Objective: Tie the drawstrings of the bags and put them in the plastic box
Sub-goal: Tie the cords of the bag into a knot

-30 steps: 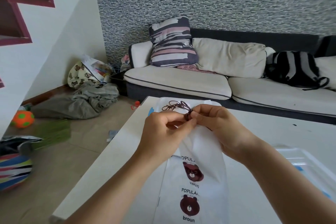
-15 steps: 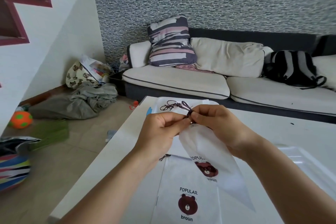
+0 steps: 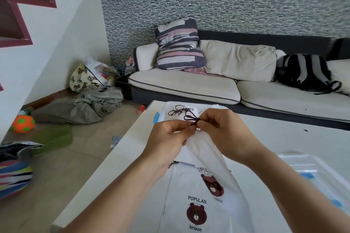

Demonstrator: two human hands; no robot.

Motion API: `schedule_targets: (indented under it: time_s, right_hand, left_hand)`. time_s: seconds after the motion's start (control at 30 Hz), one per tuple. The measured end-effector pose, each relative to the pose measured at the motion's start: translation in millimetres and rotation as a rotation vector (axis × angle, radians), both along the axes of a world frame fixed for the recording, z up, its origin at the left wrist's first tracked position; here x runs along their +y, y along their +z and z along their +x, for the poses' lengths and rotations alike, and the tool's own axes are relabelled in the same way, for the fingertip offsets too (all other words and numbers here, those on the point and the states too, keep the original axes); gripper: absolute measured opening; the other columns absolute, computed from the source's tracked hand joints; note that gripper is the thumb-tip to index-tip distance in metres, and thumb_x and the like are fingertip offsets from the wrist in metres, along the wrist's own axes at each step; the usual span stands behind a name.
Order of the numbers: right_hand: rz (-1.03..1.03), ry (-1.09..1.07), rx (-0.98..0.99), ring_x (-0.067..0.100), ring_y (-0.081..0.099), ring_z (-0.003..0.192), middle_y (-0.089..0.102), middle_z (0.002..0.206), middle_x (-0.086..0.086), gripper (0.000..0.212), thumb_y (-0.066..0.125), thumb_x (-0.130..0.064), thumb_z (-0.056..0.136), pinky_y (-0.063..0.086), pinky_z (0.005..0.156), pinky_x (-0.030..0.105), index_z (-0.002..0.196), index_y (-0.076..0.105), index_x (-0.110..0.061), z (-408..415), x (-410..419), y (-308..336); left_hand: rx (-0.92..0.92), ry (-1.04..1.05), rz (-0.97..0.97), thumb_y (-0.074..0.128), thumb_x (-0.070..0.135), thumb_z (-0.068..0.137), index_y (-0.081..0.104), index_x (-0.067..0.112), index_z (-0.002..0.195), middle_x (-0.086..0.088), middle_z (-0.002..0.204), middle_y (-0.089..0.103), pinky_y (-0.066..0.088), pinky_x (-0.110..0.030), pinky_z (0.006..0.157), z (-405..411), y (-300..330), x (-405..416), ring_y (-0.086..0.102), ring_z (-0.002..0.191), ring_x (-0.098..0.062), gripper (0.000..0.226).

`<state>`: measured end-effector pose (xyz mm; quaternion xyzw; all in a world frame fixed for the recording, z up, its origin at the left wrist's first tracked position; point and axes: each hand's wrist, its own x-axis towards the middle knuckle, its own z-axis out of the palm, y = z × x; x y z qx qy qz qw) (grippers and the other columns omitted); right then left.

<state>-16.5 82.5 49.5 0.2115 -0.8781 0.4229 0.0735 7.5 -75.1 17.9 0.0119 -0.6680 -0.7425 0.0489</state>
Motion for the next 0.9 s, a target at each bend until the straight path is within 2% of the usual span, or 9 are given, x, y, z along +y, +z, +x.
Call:
schedule_targets:
  time_s: [0.13,0.3,0.37,0.47,0.53,0.6,0.7,0.8,0.9]
  right_hand:
    - [0.090,-0.067,0.115,0.002,0.047,0.058,0.056,0.062,-0.006,0.019,0.060,-0.015,0.098,0.038,0.056,0.015,0.080,0.067,-0.011,1.8,-3.2,-0.1]
    - [0.059,-0.082,0.118,0.009,0.049,0.060,0.065,0.068,0.001,0.019,0.061,-0.015,0.096,0.037,0.056,0.016,0.080,0.069,-0.010,-0.5,-6.0,-2.3]
    - [0.004,-0.072,0.079,0.011,0.051,0.061,0.067,0.070,0.002,0.018,0.062,-0.016,0.096,0.038,0.056,0.016,0.080,0.070,-0.012,-0.8,-6.6,-4.3]
    - [-0.045,-0.051,0.026,0.014,0.058,0.068,0.070,0.073,0.001,0.017,0.063,-0.016,0.095,0.042,0.060,0.016,0.081,0.071,-0.013,0.2,-8.5,-7.6]
    - [-0.088,-0.030,-0.019,0.011,0.058,0.067,0.070,0.075,0.002,0.018,0.062,-0.016,0.096,0.043,0.061,0.016,0.081,0.071,-0.013,0.3,-7.8,-8.3]
    - [-0.146,-0.011,-0.066,0.009,0.053,0.065,0.069,0.077,0.008,0.018,0.063,-0.016,0.096,0.042,0.061,0.018,0.082,0.072,-0.013,-0.5,-4.9,-7.0]
    - [-0.227,-0.005,-0.141,0.009,0.047,0.060,0.062,0.069,0.008,0.017,0.065,-0.016,0.096,0.038,0.056,0.020,0.082,0.072,-0.010,-1.7,1.0,-4.3]
    - [-0.290,0.029,-0.232,0.013,0.042,0.060,0.055,0.066,0.003,0.019,0.063,-0.013,0.097,0.034,0.055,0.022,0.084,0.072,-0.004,-1.1,2.2,-3.5]
    - [-0.362,0.058,-0.302,0.016,0.046,0.064,0.057,0.067,0.005,0.019,0.061,-0.008,0.098,0.038,0.062,0.027,0.088,0.071,0.004,-0.7,1.9,-4.0]
  left_hand:
    - [-0.033,-0.039,-0.010,0.068,0.015,0.093,0.080,0.016,0.089,-0.002,0.095,0.079,0.055,-0.028,0.093,-1.0,0.9,-1.0,0.073,0.095,-0.015,0.012]
    - [-0.208,-0.194,0.489,0.056,0.005,0.096,0.074,0.000,0.094,-0.010,0.095,0.073,0.053,-0.029,0.090,1.2,9.7,1.8,0.070,0.086,-0.018,0.018]
    - [-0.214,-0.219,0.522,0.057,0.010,0.096,0.073,0.002,0.095,-0.010,0.092,0.070,0.050,-0.030,0.093,1.9,9.9,1.9,0.065,0.085,-0.018,0.018]
    - [-0.089,-0.204,0.236,0.062,0.022,0.095,0.076,0.005,0.089,-0.011,0.091,0.075,0.052,-0.031,0.089,0.5,4.5,1.2,0.070,0.085,-0.016,0.024]
    - [0.012,-0.140,0.019,0.072,0.037,0.083,0.076,0.004,0.092,-0.021,0.097,0.074,0.054,-0.043,0.097,-0.8,1.9,-1.1,0.071,0.094,-0.024,0.034]
    - [0.148,-0.057,-0.165,0.075,0.032,0.085,0.077,0.009,0.093,-0.017,0.093,0.075,0.055,-0.048,0.097,-3.4,-1.0,-6.5,0.073,0.093,-0.026,0.025]
    - [0.327,0.024,-0.314,0.069,0.008,0.093,0.080,0.013,0.096,-0.004,0.085,0.078,0.061,-0.036,0.082,-7.8,-3.2,-17.0,0.076,0.081,-0.022,0.013]
    - [0.442,0.073,-0.490,0.069,0.009,0.093,0.080,0.014,0.095,0.003,0.076,0.077,0.057,-0.022,0.074,-7.3,-3.0,-24.6,0.072,0.073,-0.014,0.013]
    - [0.533,0.164,-0.590,0.071,0.011,0.091,0.076,0.014,0.102,0.011,0.085,0.075,0.053,-0.014,0.073,-5.1,-5.7,-20.4,0.070,0.080,0.000,0.012]
